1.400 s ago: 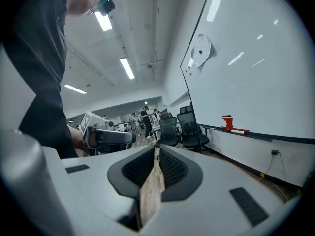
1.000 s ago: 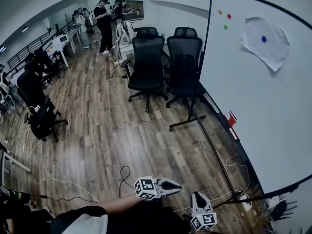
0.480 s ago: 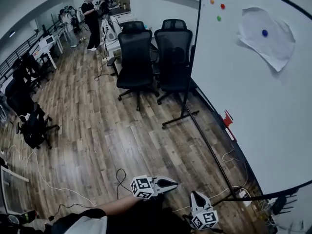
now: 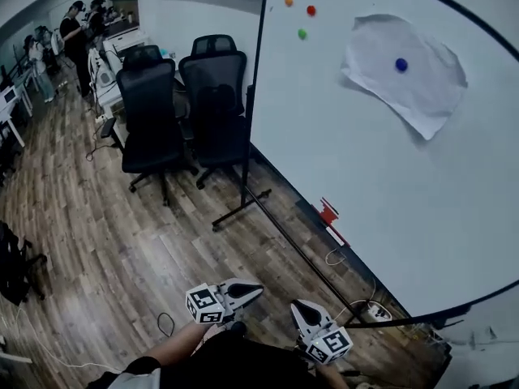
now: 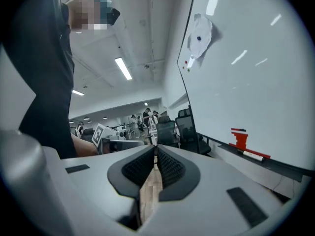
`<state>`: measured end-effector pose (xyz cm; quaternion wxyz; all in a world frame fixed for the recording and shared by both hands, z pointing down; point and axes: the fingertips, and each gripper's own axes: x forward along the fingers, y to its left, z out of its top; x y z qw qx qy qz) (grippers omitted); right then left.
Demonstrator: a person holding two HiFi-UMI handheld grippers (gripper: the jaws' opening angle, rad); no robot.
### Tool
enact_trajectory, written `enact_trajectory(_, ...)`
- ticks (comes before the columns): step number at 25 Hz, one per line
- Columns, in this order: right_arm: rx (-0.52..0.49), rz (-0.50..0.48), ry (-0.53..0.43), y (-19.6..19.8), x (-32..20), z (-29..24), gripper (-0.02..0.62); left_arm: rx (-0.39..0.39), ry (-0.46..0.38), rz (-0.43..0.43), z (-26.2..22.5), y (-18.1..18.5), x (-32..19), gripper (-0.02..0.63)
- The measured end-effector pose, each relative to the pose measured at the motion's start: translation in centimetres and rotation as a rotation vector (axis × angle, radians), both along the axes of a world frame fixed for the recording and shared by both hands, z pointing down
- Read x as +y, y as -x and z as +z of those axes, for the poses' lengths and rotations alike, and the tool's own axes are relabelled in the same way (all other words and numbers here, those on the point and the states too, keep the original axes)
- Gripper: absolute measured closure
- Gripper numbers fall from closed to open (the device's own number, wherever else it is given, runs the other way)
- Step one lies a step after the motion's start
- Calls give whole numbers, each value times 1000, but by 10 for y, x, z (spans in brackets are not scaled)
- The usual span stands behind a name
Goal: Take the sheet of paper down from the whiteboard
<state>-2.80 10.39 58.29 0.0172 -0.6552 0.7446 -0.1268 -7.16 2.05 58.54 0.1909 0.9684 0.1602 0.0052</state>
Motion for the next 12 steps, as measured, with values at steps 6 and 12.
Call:
enact_trajectory(6, 42, 137, 18, -48, -20, -13, 570, 49, -29, 91, -19, -54, -43, 595)
enact_trajectory(12, 9, 141, 24, -98, -31, -4, 569, 81, -39, 154, -37, -120, -46, 595)
